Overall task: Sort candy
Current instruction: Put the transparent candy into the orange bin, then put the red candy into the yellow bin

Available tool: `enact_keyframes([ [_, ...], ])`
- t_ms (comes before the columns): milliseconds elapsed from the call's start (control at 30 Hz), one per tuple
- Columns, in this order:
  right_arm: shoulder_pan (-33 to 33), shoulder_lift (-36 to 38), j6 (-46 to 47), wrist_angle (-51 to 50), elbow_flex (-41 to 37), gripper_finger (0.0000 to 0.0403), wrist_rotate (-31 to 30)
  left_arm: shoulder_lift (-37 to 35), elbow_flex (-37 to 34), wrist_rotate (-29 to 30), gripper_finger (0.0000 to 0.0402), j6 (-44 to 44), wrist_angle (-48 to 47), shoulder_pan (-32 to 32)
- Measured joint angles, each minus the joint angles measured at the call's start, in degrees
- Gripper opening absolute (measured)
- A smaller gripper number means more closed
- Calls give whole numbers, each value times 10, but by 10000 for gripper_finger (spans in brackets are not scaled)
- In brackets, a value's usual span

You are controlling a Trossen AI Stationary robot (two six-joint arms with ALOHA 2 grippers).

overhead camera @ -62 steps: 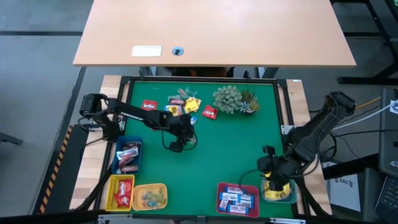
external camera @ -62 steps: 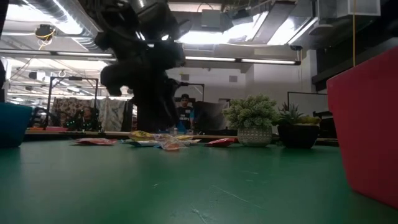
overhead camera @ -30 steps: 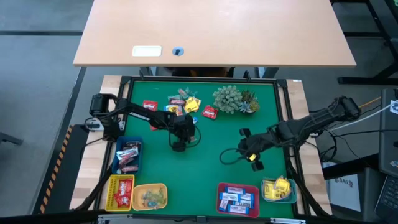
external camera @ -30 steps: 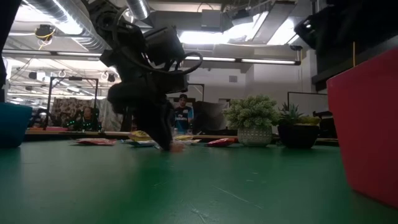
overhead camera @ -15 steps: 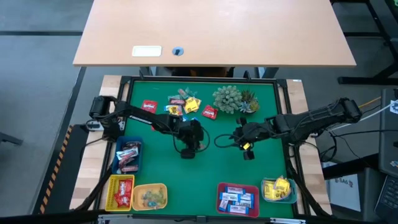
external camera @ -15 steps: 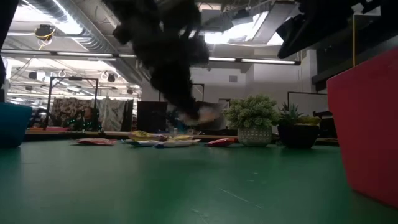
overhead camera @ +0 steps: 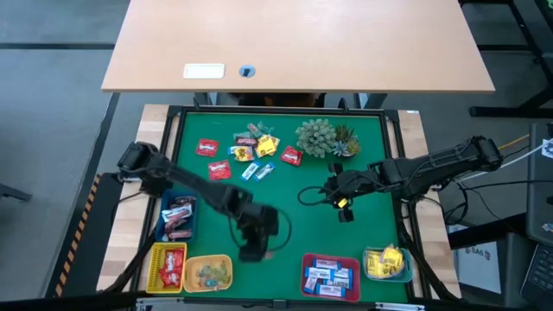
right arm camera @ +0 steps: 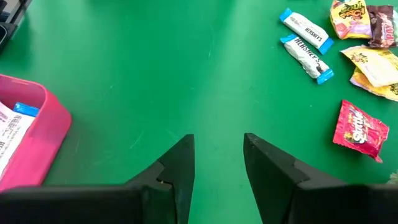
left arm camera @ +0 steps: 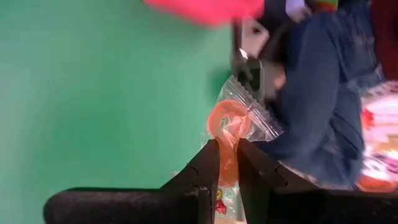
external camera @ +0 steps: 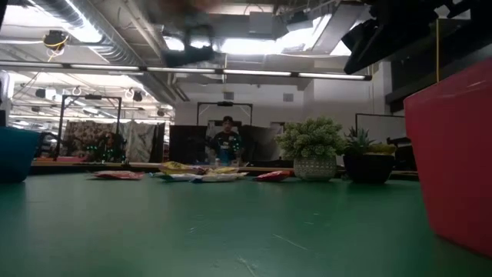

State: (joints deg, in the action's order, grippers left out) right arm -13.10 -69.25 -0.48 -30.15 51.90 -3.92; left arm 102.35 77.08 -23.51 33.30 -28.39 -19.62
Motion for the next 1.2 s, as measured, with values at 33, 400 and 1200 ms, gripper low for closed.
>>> enact_keyframes([
  [33,0,0,0,0,0,136,0,0,0,0,37,21,-6,-16],
  [400,0,0,2,0,0,136,0,0,0,32,37,236,-166,-172],
  [1200,0,-10,-30,42,0,136,-45,0,0,94,154,427,-202,-205],
])
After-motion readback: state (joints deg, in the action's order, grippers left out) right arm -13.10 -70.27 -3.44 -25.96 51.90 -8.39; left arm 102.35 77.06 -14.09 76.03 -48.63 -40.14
